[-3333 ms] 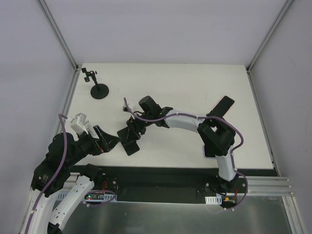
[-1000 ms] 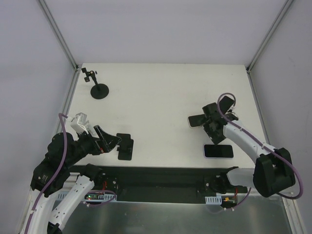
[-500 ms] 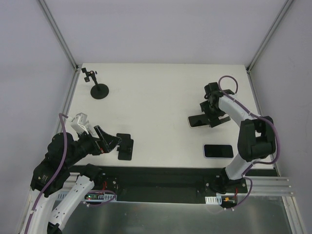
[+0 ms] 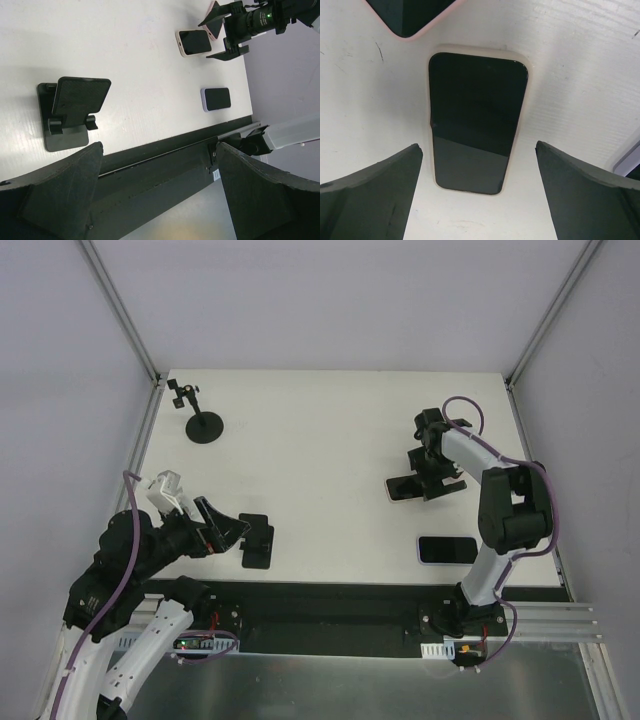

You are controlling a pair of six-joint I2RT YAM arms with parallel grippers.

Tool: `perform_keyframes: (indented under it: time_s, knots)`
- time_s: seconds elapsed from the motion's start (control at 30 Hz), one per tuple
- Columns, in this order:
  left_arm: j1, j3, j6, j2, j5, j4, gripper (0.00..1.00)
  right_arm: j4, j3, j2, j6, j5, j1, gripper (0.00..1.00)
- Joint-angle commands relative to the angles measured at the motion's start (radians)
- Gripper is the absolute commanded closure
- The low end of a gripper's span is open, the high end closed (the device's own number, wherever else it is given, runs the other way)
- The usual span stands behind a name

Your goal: Place the phone on the phone stand

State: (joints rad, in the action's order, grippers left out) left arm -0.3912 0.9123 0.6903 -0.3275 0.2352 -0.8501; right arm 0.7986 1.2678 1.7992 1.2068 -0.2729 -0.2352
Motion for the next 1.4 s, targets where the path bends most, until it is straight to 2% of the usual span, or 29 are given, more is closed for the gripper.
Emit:
perform_keyframes:
  time_s: [0.0,0.37,0.73,0.8,0.83,0.87,0.93,0.97,1.07,1.2,1.23,1.27,1.37]
  knots:
    - [0.005,0.03,-0.023,-0.019,0.027,0.029,0.07,0.015,-0.007,0.02,0.039,-0.015,0.01,0.01]
    - [0.003,0.022,-0.032,-0.027,0.029,0.028,0.06,0.008,0.004,0.068,-0.001,-0.045,0.042,0.01]
    - [0.003,0.028,-0.046,-0.045,0.026,0.028,0.06,0.03,0.03,0.111,-0.041,-0.025,0.073,0.09]
    - [0.003,0.028,-0.048,-0.045,0.03,0.028,0.06,0.03,0.033,0.112,-0.047,-0.014,0.071,0.17]
    - [0.005,0.027,-0.048,-0.045,0.029,0.028,0.06,0.028,0.036,0.111,-0.052,-0.011,0.068,0.24]
    - [0.003,0.026,-0.048,-0.045,0.03,0.029,0.06,0.027,0.039,0.111,-0.055,-0.009,0.065,0.44]
    - [0.003,0.028,-0.048,-0.047,0.03,0.028,0.06,0.027,0.042,0.101,-0.07,-0.02,0.051,0.62]
    - [0.003,0.027,-0.048,-0.047,0.032,0.028,0.06,0.03,0.042,0.094,-0.079,-0.029,0.045,0.78]
    - [0.003,0.031,-0.052,-0.057,0.044,0.028,0.06,0.04,0.07,0.054,-0.145,-0.118,-0.009,0.99]
    - [0.003,0.04,-0.067,-0.106,0.075,0.043,0.05,-0.015,0.1,-0.009,-0.378,-0.27,-0.116,0.99]
    - [0.003,0.045,-0.075,-0.119,0.085,0.048,0.05,-0.051,0.079,-0.05,-0.441,-0.284,-0.175,0.99]
    - [0.003,0.046,-0.08,-0.145,0.102,0.055,0.05,-0.159,0.058,-0.079,-0.569,-0.299,-0.211,0.99]
    - [0.005,0.054,-0.098,-0.198,0.13,0.089,0.04,-0.36,-0.033,-0.202,-0.723,-0.35,-0.369,0.99]
